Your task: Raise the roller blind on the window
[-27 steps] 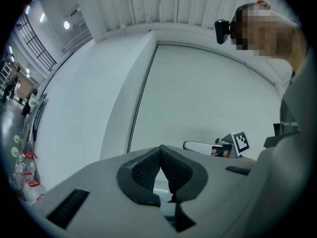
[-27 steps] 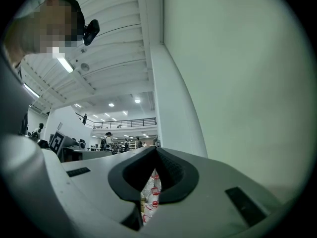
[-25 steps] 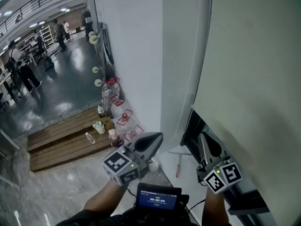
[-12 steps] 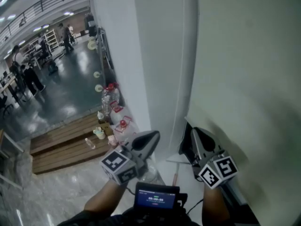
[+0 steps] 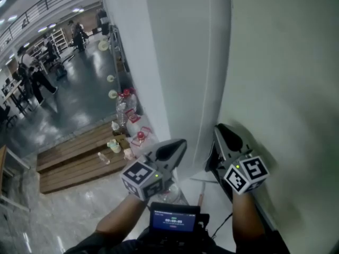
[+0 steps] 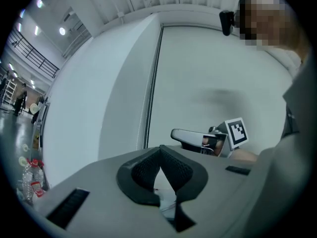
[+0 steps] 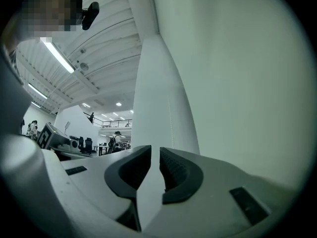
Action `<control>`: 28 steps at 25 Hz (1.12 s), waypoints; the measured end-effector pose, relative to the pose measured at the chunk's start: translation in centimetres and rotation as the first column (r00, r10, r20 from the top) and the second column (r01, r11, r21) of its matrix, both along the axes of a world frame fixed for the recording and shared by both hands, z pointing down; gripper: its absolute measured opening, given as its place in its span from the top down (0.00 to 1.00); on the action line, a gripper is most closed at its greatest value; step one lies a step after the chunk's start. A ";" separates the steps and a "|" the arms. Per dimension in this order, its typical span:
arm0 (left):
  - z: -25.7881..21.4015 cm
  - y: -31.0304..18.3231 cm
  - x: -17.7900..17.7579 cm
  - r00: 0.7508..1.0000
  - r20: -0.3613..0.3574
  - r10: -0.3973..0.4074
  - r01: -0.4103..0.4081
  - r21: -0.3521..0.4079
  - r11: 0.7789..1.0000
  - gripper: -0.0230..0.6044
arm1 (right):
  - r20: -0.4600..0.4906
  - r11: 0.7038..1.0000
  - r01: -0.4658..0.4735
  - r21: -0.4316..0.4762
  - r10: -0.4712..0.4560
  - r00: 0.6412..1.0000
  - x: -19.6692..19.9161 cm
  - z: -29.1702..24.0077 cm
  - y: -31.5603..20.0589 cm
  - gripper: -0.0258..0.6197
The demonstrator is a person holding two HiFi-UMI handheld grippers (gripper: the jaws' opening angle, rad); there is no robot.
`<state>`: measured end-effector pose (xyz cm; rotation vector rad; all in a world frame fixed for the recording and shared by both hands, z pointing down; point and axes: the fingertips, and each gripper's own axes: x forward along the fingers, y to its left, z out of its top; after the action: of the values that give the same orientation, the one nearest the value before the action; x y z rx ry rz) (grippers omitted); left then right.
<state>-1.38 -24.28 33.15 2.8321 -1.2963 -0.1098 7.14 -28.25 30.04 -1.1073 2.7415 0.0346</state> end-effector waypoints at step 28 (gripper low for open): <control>-0.5 -2.6 -3.2 0.997 -0.044 0.060 -0.060 -0.015 0.998 0.97 | -0.024 0.995 0.095 0.004 -0.095 0.995 -3.3 -1.3 -6.0 0.92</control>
<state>-4.58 -26.93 32.67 2.8349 -1.1974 -0.1585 3.85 -34.22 28.76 -0.9803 2.8103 0.0418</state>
